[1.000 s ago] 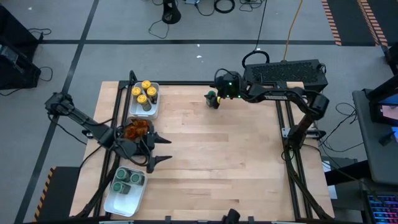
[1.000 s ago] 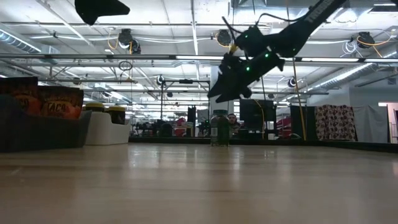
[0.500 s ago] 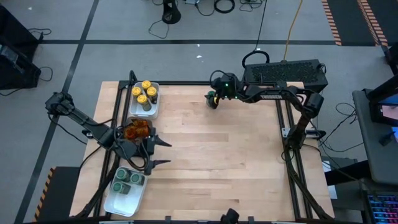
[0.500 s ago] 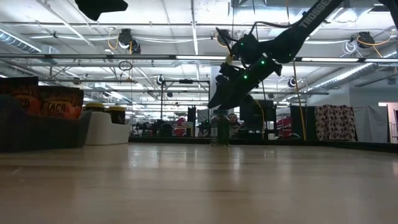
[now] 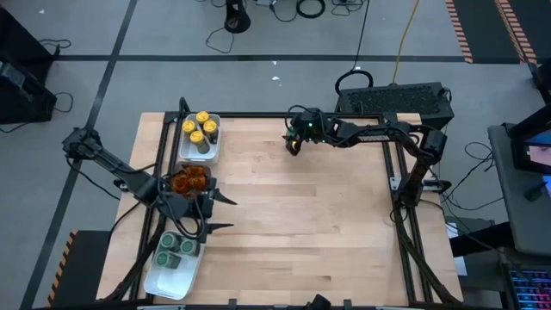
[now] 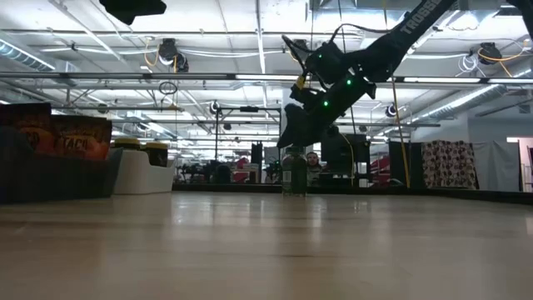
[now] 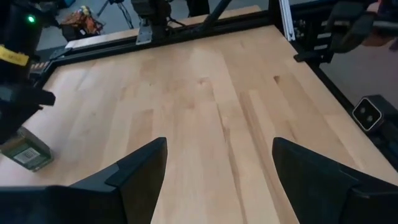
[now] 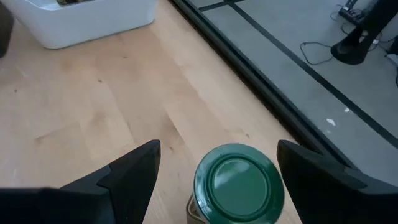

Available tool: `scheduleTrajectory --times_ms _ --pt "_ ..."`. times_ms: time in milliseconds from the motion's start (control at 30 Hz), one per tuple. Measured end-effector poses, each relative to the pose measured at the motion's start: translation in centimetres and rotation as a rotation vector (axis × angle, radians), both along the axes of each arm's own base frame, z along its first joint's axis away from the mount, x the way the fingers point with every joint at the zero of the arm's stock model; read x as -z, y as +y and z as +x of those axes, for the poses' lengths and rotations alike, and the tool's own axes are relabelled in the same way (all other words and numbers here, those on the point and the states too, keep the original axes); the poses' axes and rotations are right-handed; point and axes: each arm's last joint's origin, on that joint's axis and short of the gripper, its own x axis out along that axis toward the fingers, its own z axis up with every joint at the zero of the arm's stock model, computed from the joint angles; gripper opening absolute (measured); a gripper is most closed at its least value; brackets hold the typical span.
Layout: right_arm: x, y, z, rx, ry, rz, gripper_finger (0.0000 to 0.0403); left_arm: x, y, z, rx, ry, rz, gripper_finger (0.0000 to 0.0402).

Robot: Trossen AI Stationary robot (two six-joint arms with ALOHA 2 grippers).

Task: Sort spices by type
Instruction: Put the green seasoning bottle into the bottom white bin

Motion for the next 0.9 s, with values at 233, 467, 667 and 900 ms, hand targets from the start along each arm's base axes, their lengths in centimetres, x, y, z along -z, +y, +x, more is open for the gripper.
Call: scheduleTrajectory --times_ms 233,467,667,900 --pt "1.9 -0.2 0.5 0.020 0.018 0.031 0.0306 -0.2 0.2 -0.3 -0.002 0.003 -0.003 0.0295" --pt "1.9 -0.3 0.8 0.043 -0.001 0.005 0.0306 -0.2 0.2 -0.4 0.001 0.000 -0.007 0.0295" --pt "2.2 -0.3 0.6 0.059 0.030 0.015 0.0276 -0.2 0.2 -0.4 0.000 0.001 -0.006 0.0295" --pt "2.2 -0.1 0.6 0.054 0.038 0.019 0.0206 -0.2 0.6 -0.2 -0.020 0.003 -0.005 0.0295"
